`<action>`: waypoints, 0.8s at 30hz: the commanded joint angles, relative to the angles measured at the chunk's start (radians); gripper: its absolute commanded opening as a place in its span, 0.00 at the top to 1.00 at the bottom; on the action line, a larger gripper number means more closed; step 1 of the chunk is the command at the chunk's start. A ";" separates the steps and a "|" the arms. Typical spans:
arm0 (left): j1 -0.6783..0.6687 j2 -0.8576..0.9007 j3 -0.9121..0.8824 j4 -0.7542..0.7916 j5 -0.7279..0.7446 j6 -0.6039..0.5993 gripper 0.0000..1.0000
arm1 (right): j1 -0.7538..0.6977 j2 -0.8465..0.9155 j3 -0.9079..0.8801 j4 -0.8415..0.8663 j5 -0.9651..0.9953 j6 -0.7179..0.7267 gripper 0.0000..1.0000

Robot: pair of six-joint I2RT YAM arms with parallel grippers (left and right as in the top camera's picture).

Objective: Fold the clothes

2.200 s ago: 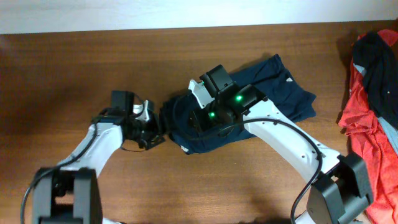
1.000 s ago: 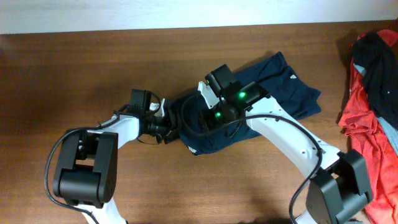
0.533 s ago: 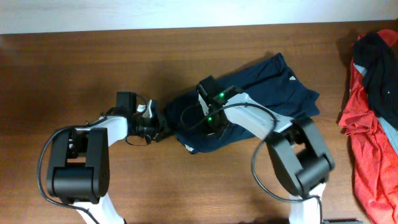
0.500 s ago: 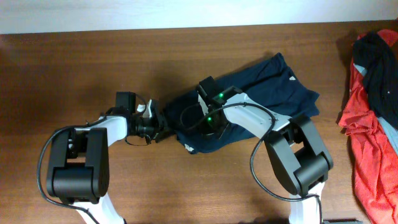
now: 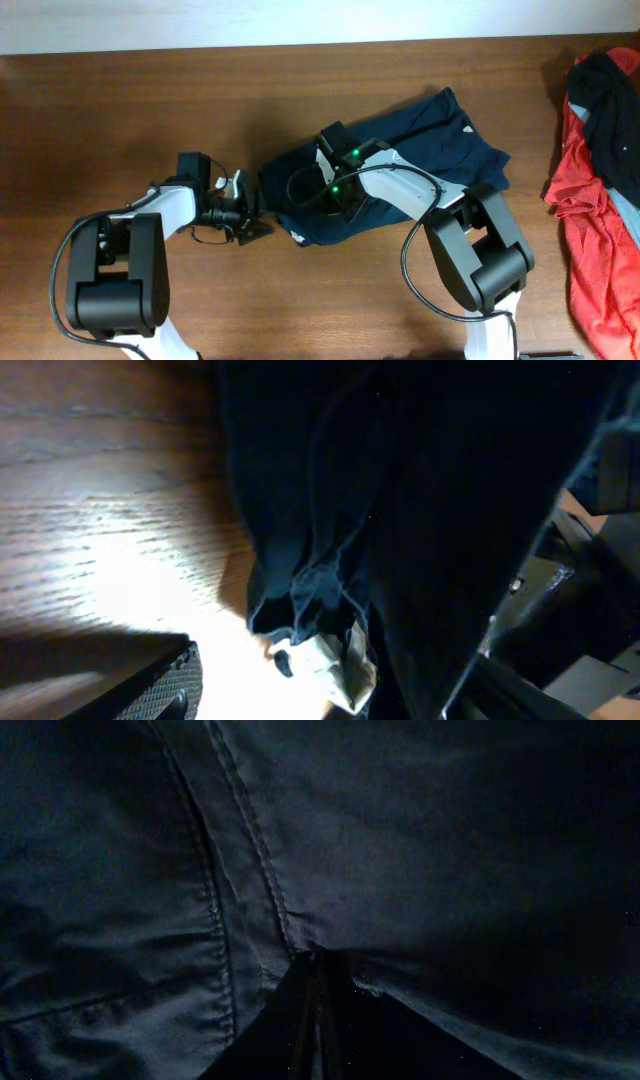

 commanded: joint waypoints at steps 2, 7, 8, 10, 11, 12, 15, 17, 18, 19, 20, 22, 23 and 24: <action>-0.051 0.036 -0.025 0.055 -0.272 0.046 0.23 | 0.007 0.039 -0.004 -0.008 -0.038 0.012 0.93; -0.079 0.037 -0.023 0.084 -0.275 0.026 0.24 | 0.007 0.039 -0.004 -0.017 -0.050 0.012 0.93; -0.079 0.037 -0.023 0.096 -0.272 0.014 0.24 | 0.007 0.039 -0.004 -0.019 -0.050 0.012 0.93; -0.079 0.037 -0.023 0.126 -0.248 -0.009 0.25 | 0.007 0.039 -0.004 -0.019 -0.050 0.012 0.93; -0.079 0.037 -0.022 0.138 -0.230 -0.019 0.25 | 0.007 0.039 -0.004 -0.020 -0.053 0.011 0.93; -0.080 0.037 -0.022 0.152 -0.213 -0.031 0.25 | 0.007 0.039 -0.004 -0.023 -0.055 0.012 0.93; -0.094 0.037 -0.022 0.193 -0.201 -0.072 0.28 | 0.007 0.039 -0.004 -0.036 -0.058 0.011 0.93; -0.113 0.038 -0.022 0.218 -0.201 -0.098 0.33 | 0.007 0.039 -0.004 -0.049 -0.057 0.010 0.93; -0.126 0.038 -0.022 0.227 -0.201 -0.105 0.36 | 0.007 0.039 -0.004 -0.050 -0.057 0.008 0.93; -0.137 0.038 -0.022 0.235 -0.201 -0.114 0.41 | 0.007 0.039 -0.004 -0.050 -0.057 0.008 0.93; -0.149 0.038 -0.022 0.242 -0.201 -0.124 0.46 | 0.007 0.039 -0.004 -0.050 -0.058 0.008 0.93; -0.171 0.038 -0.022 0.262 -0.201 -0.144 0.54 | 0.007 0.039 -0.004 -0.050 -0.058 0.008 0.93; -0.179 0.038 -0.022 0.268 -0.201 -0.152 0.62 | 0.007 0.039 -0.004 -0.050 -0.058 0.008 0.93; -0.184 0.038 -0.022 0.271 -0.201 -0.158 0.68 | 0.007 0.039 -0.004 -0.050 -0.058 0.008 0.93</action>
